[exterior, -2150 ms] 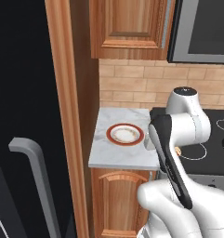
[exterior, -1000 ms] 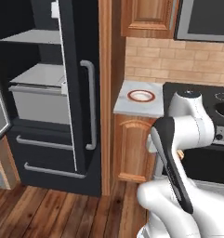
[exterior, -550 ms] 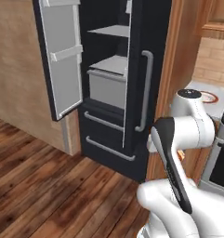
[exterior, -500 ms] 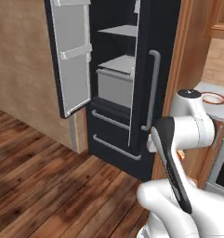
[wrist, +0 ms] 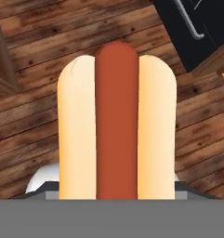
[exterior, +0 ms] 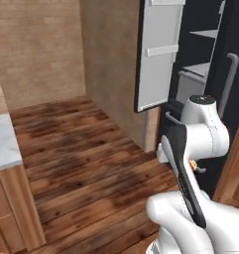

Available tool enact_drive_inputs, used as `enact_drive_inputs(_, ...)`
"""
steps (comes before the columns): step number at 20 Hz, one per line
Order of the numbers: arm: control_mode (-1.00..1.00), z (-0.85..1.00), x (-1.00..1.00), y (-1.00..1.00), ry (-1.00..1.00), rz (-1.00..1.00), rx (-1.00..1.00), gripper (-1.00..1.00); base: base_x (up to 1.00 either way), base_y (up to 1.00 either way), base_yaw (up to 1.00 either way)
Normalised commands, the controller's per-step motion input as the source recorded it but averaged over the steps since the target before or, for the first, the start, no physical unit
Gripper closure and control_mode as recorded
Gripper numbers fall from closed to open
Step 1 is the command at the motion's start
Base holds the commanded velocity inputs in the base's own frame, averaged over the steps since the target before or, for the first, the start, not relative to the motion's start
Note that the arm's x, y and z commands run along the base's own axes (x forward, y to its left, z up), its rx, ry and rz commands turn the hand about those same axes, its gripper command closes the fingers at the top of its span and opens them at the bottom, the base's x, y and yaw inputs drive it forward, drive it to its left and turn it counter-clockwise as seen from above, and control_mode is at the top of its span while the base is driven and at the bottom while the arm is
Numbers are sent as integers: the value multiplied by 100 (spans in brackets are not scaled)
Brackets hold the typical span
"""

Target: Place the cold items (carrot and mushroom) from the fridge in one tupperware on the dining counter. Place the warm items (kebab skewer and hot dog) in the stove area in another tupperware.

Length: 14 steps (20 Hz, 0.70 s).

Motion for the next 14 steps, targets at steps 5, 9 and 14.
enact_drive_inputs(5, 100, 0, 0, 0, 0, 0, 0, 100, 3, 28, 75)
enact_drive_inputs(9, 100, 0, 0, 0, 0, 0, 0, 100, 50, 9, 51)
enact_drive_inputs(14, 100, 0, 0, 0, 0, 0, 0, 100, 82, 1, 10)
